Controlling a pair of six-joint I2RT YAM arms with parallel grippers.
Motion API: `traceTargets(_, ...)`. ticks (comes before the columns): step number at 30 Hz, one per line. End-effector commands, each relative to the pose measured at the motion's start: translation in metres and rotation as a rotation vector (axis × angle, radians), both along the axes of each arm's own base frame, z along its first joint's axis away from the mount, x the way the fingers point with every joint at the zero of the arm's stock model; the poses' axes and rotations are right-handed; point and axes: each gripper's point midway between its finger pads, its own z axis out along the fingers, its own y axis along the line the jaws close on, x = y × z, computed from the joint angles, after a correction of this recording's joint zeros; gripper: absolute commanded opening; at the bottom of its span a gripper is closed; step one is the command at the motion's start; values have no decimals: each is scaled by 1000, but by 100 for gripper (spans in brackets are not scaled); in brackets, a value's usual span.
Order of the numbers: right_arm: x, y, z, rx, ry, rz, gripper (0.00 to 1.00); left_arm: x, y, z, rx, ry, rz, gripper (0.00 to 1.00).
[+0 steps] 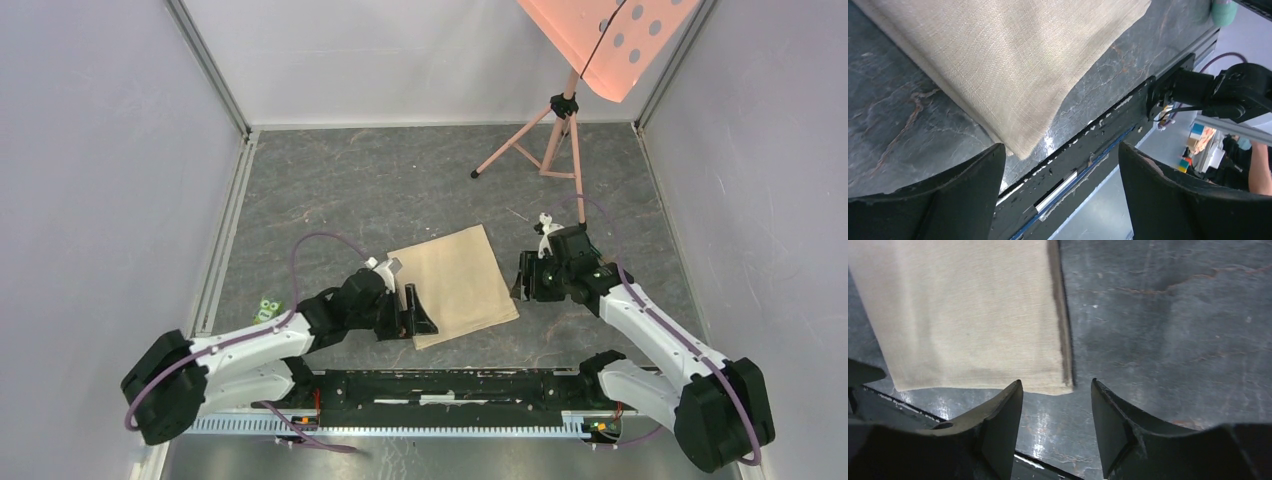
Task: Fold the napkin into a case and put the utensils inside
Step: Move the square folded napkin to the center of the board, then pick up the top corner of the square-folded napkin from the center of the board.
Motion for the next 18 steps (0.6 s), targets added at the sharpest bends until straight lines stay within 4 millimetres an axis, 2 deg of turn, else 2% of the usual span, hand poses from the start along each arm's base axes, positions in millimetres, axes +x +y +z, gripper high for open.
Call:
traceTargets(1, 5, -18, 3, -56, -17, -18, 56, 0, 16, 10, 37, 9, 85, 90)
traceTargets(5, -2, 1, -4, 25, 33, 69, 49, 2, 27, 17, 43, -25, 125, 90)
traceTargets(9, -5, 8, -11, 58, 48, 80, 40, 7, 27, 22, 27, -37, 154, 89)
traceTargets(18, -9, 8, -30, 51, 83, 87, 39, 13, 24, 31, 37, -62, 136, 92)
